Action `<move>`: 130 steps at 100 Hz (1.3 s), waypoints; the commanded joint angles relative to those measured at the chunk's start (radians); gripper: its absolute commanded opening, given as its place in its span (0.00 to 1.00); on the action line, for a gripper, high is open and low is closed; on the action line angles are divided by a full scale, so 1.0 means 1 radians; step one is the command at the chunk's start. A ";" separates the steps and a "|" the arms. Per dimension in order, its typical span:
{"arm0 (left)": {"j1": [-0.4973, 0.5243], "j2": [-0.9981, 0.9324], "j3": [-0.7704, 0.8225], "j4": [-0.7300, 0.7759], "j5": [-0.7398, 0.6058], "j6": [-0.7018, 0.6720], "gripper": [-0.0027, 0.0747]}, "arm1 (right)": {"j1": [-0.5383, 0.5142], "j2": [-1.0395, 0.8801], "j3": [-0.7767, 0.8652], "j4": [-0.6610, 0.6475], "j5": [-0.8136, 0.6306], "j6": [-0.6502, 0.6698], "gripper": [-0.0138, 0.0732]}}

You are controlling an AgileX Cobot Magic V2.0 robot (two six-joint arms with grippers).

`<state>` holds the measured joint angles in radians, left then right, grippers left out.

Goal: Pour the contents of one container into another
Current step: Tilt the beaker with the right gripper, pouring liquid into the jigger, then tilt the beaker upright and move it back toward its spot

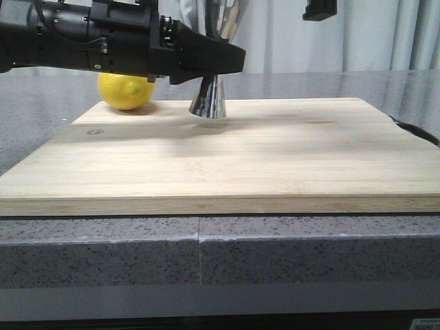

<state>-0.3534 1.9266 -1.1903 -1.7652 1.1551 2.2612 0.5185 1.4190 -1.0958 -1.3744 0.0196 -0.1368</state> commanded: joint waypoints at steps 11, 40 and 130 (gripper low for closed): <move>-0.006 -0.048 -0.030 -0.086 0.116 -0.011 0.11 | 0.002 -0.044 -0.037 -0.021 -0.020 -0.006 0.48; -0.006 -0.048 -0.030 -0.086 0.116 -0.011 0.11 | 0.002 -0.044 -0.037 -0.023 -0.020 -0.002 0.48; -0.006 -0.048 -0.030 -0.086 0.116 -0.011 0.11 | -0.032 -0.050 -0.037 0.083 0.114 0.796 0.48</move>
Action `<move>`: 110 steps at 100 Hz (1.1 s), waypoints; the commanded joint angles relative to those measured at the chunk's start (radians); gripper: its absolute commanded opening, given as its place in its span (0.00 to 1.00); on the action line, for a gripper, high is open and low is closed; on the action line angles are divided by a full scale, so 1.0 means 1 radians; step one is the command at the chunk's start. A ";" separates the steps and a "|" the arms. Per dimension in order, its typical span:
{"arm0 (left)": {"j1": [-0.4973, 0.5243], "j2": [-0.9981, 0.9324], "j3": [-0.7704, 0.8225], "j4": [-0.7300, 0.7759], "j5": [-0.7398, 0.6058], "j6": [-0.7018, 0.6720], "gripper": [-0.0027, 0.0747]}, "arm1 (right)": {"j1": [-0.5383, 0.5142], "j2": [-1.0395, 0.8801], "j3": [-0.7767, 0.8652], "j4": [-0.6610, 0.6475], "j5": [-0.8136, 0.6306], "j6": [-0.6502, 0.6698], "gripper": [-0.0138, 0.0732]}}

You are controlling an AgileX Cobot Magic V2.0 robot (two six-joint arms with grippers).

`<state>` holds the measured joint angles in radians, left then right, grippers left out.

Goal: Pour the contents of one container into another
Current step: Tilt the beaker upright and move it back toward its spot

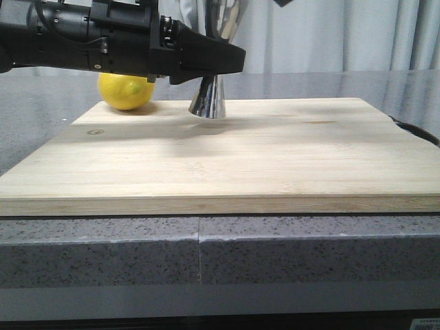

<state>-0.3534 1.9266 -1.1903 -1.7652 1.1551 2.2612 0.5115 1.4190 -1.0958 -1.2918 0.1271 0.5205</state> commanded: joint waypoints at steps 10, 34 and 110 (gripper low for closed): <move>-0.006 -0.048 -0.030 -0.086 0.116 -0.011 0.11 | -0.080 -0.058 -0.032 0.000 -0.028 0.301 0.48; -0.006 -0.048 -0.030 -0.086 0.116 -0.011 0.11 | -0.268 -0.098 0.048 0.002 -0.265 0.521 0.48; -0.006 -0.048 -0.030 -0.086 0.116 -0.011 0.11 | -0.600 0.036 0.282 0.076 -0.933 0.334 0.48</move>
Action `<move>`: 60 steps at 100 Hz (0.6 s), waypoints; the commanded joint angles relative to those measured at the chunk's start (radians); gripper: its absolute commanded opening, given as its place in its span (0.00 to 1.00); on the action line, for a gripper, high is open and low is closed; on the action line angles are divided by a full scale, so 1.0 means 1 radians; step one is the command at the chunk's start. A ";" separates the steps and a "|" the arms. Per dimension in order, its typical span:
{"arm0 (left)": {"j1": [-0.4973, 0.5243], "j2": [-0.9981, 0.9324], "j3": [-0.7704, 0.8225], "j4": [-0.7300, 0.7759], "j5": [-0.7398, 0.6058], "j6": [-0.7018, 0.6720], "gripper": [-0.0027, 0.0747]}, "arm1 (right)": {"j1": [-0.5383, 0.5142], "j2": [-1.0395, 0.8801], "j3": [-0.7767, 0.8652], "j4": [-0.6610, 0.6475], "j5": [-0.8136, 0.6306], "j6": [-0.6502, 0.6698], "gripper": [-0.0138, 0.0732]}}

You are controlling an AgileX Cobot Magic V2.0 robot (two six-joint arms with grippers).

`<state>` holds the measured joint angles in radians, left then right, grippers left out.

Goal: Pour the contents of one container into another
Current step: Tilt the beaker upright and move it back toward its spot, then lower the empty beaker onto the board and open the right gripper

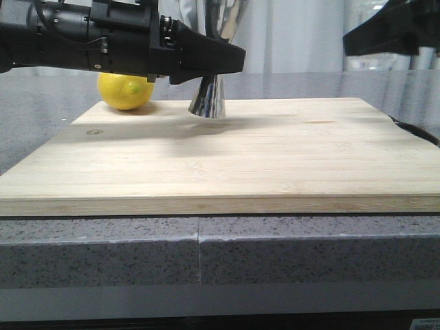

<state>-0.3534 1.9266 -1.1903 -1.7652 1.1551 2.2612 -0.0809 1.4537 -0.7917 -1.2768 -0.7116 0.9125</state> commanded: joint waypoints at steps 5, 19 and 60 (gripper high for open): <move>-0.006 -0.048 -0.030 -0.086 0.116 -0.011 0.11 | -0.008 0.020 -0.022 0.084 -0.100 -0.094 0.48; -0.006 -0.048 -0.030 -0.086 0.116 -0.011 0.11 | -0.008 0.071 -0.022 0.185 -0.105 -0.165 0.48; -0.006 -0.048 -0.030 -0.086 0.116 -0.011 0.11 | -0.006 0.195 -0.064 0.226 -0.161 -0.194 0.48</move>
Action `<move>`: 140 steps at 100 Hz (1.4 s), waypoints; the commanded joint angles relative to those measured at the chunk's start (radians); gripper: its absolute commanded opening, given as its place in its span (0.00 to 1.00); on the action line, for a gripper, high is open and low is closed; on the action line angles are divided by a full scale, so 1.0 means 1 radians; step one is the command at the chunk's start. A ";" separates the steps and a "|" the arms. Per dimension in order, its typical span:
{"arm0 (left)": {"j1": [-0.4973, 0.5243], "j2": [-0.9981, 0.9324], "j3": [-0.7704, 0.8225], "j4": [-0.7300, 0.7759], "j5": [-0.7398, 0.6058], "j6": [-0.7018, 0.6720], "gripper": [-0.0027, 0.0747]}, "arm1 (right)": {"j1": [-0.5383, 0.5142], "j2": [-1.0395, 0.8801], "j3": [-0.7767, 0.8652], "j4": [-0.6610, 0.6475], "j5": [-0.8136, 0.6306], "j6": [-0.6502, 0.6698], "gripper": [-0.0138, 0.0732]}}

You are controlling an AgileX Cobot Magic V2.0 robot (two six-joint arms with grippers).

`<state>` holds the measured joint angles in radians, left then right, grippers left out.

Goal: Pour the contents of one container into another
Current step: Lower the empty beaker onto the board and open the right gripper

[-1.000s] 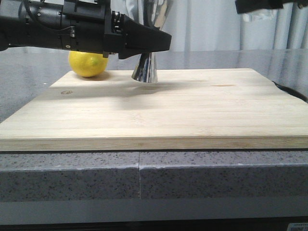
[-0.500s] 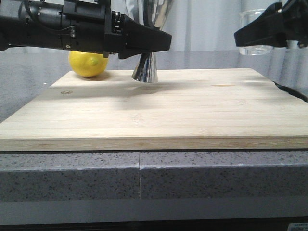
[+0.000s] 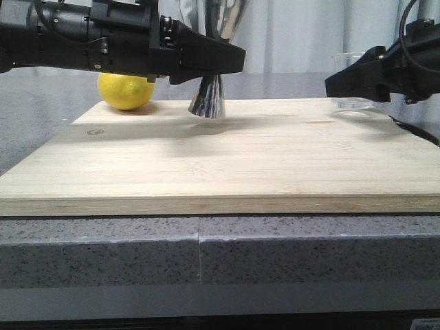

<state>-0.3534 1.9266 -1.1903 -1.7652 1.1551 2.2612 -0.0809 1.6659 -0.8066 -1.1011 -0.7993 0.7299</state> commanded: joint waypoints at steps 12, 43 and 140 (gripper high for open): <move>-0.006 -0.048 -0.030 -0.086 0.116 -0.011 0.11 | -0.006 -0.005 -0.081 0.050 -0.066 -0.011 0.48; -0.006 -0.048 -0.030 -0.086 0.116 -0.011 0.11 | -0.006 0.019 -0.089 0.013 -0.039 -0.011 0.48; -0.006 -0.048 -0.030 -0.086 0.116 -0.011 0.11 | -0.006 -0.022 -0.089 -0.112 0.052 0.151 0.84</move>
<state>-0.3534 1.9266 -1.1903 -1.7652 1.1551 2.2612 -0.0809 1.7091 -0.8696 -1.1872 -0.7250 0.8359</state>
